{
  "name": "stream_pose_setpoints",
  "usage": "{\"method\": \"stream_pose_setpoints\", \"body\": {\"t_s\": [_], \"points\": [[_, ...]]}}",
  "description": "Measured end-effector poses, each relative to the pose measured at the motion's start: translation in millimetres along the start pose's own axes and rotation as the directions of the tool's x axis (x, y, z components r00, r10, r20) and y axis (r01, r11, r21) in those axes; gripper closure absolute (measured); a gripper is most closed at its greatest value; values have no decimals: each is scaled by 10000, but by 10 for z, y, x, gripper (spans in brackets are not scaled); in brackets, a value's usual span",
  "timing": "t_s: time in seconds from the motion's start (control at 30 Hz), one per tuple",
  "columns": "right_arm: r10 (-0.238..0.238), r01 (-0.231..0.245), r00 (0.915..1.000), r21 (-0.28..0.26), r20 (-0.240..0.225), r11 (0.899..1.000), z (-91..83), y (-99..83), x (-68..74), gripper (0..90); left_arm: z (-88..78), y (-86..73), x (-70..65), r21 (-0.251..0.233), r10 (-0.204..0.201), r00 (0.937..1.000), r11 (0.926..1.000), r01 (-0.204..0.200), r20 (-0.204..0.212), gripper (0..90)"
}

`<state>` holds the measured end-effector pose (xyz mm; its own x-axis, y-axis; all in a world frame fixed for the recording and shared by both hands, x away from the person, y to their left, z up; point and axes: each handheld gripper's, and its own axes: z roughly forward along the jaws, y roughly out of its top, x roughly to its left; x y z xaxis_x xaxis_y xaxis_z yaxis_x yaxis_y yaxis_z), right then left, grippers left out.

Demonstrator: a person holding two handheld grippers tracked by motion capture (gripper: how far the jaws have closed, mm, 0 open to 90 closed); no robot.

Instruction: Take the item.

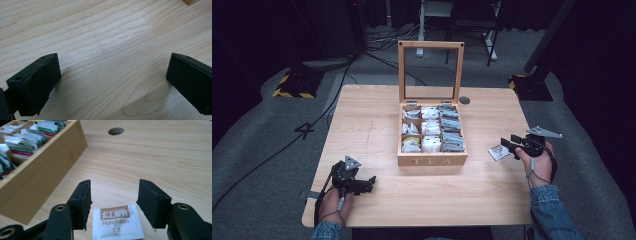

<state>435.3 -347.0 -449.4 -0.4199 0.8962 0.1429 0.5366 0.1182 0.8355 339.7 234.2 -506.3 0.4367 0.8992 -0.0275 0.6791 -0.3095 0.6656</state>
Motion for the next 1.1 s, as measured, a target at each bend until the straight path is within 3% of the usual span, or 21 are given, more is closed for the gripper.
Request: {"method": "stream_pose_setpoints", "body": {"t_s": [0.4, 0.63, 0.67, 0.97, 1.1], "points": [[-767, 752, 9931, -203, -882, 9970, -174, 52, 312, 436, 0, 0, 0, 3, 4, 10000, 10000, -4, 1, 0], [-1279, 1290, 9810, -20, -1456, 9916, -231, 20, 530, 434, 0, 0, 0, 2, 2, 10000, 10000, -2, 1, 0], [-1393, 1429, 9758, 92, -1683, 9897, -240, -3, 607, 434, 0, 0, 0, 2, 2, 10000, 10000, -2, 0, 0], [-1798, 1966, 9539, 478, -2403, 9793, -241, -173, 837, 434, 0, 0, 0, 2, 1, 10000, 10000, -1, 0, 0], [-2172, 2414, 9402, 634, -2622, 9684, -233, -278, 912, 425, 0, 1, 1, -4, 16, 10000, 10000, -16, -15, 0]]}}
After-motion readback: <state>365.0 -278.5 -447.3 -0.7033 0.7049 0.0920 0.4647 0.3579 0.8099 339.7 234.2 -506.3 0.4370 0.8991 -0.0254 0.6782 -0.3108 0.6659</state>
